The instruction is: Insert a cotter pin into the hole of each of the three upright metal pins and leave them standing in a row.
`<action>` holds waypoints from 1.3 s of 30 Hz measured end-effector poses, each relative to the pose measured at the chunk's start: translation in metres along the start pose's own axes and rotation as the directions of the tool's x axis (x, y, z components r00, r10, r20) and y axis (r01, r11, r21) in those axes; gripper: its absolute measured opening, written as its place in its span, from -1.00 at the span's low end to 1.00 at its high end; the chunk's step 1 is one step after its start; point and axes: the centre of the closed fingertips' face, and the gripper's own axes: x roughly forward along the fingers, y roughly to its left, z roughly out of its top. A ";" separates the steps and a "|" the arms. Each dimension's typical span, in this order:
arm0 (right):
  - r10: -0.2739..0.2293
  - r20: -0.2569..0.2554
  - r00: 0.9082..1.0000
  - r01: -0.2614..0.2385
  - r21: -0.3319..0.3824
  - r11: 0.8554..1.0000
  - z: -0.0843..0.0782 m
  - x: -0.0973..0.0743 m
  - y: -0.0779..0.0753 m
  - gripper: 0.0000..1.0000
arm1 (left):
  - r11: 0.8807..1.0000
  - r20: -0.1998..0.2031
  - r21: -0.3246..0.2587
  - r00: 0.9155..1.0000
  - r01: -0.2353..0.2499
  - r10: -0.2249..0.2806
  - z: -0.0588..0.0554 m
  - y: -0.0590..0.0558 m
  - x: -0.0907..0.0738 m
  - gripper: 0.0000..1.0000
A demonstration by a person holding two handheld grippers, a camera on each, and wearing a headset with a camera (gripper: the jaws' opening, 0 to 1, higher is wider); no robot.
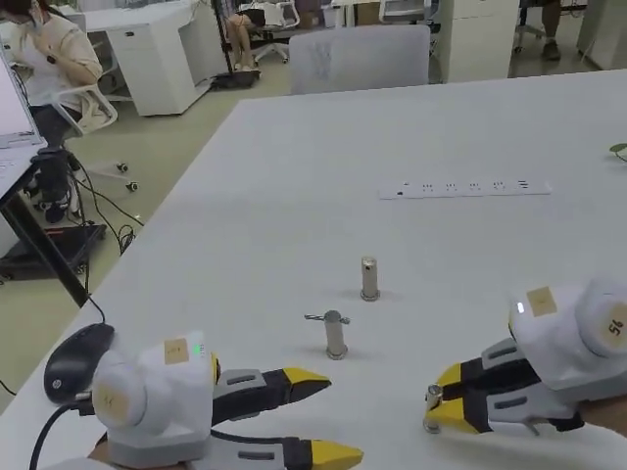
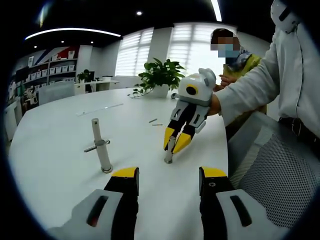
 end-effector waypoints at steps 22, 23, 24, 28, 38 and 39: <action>-0.028 0.001 1.000 0.028 -0.005 1.000 0.001 -0.009 0.007 -0.51 | 1.000 -0.012 0.010 1.000 0.000 0.000 0.002 -0.005 0.001 -0.06; -0.030 0.005 1.000 0.030 0.006 1.000 0.001 -0.011 0.007 -0.50 | 1.000 -0.012 0.011 1.000 -0.001 0.001 0.002 -0.005 0.001 -0.06; -0.034 0.011 0.999 0.034 0.018 0.999 0.001 -0.014 0.007 -0.48 | 1.000 -0.011 0.013 1.000 -0.001 0.001 0.003 -0.005 0.001 -0.05; -0.064 0.020 0.998 0.063 0.056 0.996 -0.003 -0.025 0.005 -0.44 | 1.000 -0.004 0.016 1.000 -0.006 0.006 0.004 -0.004 0.002 -0.05; -0.126 0.027 0.992 0.120 0.156 0.980 -0.021 -0.049 0.010 -0.40 | 1.000 -0.001 0.018 1.000 0.001 -0.001 0.004 -0.002 0.003 -0.04; -0.135 0.024 0.991 0.129 0.163 0.978 -0.023 -0.052 0.010 -0.40 | 1.000 -0.001 0.018 1.000 0.000 0.000 0.004 -0.002 0.003 -0.04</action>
